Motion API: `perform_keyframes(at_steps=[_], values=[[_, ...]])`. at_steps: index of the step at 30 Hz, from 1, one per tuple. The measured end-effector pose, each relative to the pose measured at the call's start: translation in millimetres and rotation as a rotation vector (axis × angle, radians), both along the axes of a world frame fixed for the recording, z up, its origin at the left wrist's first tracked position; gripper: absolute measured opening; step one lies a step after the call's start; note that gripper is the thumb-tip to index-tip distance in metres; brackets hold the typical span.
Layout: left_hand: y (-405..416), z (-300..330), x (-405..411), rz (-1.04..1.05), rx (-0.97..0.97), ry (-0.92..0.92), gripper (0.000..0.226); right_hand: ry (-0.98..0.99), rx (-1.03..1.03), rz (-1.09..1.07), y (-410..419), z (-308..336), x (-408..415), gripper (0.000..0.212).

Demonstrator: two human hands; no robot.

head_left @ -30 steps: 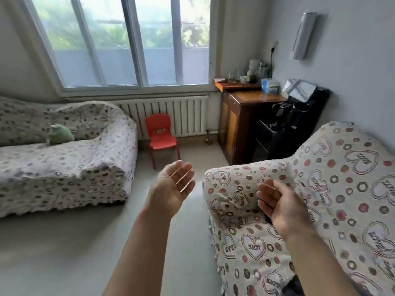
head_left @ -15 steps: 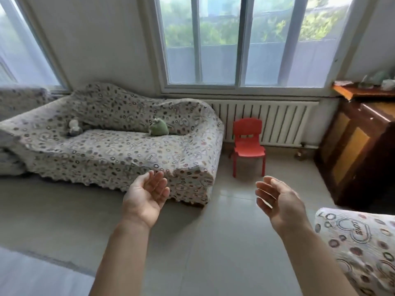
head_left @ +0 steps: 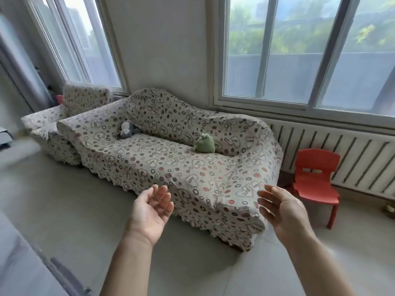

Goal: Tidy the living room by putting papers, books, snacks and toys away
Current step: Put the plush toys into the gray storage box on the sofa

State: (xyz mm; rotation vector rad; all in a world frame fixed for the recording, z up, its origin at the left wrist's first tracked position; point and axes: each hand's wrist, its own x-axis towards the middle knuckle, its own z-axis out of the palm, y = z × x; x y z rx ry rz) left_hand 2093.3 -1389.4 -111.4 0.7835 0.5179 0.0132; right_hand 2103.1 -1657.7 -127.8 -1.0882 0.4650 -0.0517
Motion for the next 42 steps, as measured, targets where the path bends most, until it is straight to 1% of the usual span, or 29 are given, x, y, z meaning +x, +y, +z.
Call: perform_keyframes(at_steps=[5, 10, 13, 18, 20, 26, 31, 33, 36, 40, 42], values=[[14, 15, 94, 0.094, 0.013, -0.037, 0.020, -0.028, -0.024, 0.172, 36, 16, 126, 0.019], [42, 8, 155, 0.189, 0.015, 0.000, 0.019, -0.004, -0.039, 0.304, 79, 16, 217, 0.017], [62, 2, 202, 0.220, 0.017, 0.002, 0.020, 0.010, -0.039, 0.335, 102, 6, 271, 0.017], [101, -15, 303, 0.197, 0.032, 0.013, 0.021, 0.030, -0.050, 0.334, 147, -13, 362, 0.011], [118, -19, 351, 0.170, 0.041, 0.018, 0.021, 0.039, -0.053, 0.328, 169, -20, 401, 0.010], [169, -30, 502, 0.006, 0.039, 0.064, 0.019, 0.087, -0.046, 0.285, 236, -33, 530, 0.009], [200, -56, 600, -0.050, 0.056, 0.161, 0.017, 0.134, -0.093, 0.234, 258, -58, 617, 0.009], [202, -68, 639, -0.095, 0.038, 0.200, 0.018, 0.168, -0.109, 0.205, 264, -74, 650, 0.010], [199, -85, 699, -0.174, 0.016, 0.248, 0.018, 0.225, -0.136, 0.226, 277, -98, 701, 0.012], [196, -110, 786, -0.235, 0.040, 0.317, 0.015, 0.295, -0.211, 0.240, 286, -134, 791, 0.014], [196, -127, 829, -0.249, 0.060, 0.353, 0.014, 0.335, -0.230, 0.214, 280, -157, 841, 0.015]])
